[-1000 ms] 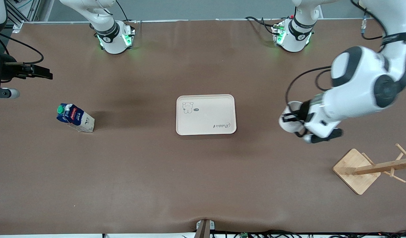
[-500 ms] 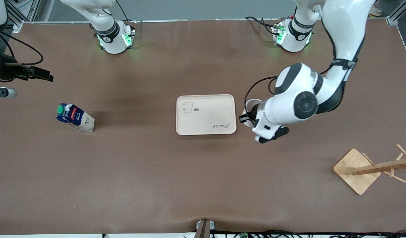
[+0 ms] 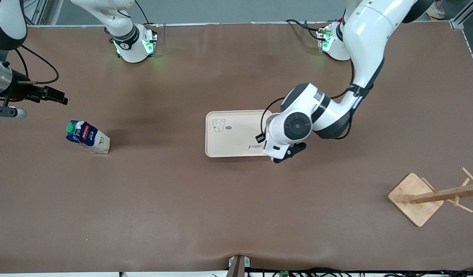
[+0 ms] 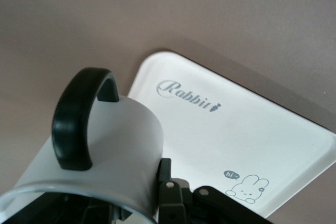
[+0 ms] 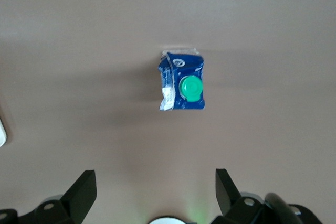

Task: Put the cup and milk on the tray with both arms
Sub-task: 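Lower the mug onto the tray while the right gripper grasps the milk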

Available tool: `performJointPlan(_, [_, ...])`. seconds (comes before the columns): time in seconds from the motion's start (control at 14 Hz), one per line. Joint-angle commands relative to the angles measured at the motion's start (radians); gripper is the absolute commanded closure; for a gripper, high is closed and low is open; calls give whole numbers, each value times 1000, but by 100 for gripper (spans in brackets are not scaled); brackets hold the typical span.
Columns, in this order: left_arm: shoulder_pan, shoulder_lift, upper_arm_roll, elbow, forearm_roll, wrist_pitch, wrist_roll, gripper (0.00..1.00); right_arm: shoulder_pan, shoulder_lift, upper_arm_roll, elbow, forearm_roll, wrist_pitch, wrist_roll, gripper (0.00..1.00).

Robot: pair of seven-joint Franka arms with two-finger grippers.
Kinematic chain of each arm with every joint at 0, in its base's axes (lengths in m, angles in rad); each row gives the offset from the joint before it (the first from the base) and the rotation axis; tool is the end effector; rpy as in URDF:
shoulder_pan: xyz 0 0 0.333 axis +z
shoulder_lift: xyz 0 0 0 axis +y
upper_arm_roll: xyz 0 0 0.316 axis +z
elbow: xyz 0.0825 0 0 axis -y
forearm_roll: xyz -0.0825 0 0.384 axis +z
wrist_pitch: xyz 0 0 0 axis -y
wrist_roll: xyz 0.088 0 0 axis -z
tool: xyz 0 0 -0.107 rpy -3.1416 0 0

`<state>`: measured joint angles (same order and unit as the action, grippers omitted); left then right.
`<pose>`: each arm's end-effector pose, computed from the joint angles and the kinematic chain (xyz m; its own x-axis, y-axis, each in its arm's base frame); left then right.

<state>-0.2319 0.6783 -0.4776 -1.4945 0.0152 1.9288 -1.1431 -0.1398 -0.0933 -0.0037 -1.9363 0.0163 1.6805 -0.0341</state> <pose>0.5563 -0.4062 0.2934 0.8293 0.4552 -0.3242 0.4668 -0.8832 -0.0460 0.5092 -0.0720 0.5117 0.9809 -0.1090 -0.1612 -0.1139 -0.9933 -0.0215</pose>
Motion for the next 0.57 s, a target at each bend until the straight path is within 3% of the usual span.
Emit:
performJointPlan(0.0, [-47, 44, 10, 48, 20, 22, -58, 100, -69, 47, 13, -12, 7, 77, -4, 0])
performJointPlan(0.5, [-60, 126, 8, 46, 5, 82, -69, 100, -61, 144, 16, -12, 16, 146, -16, 0])
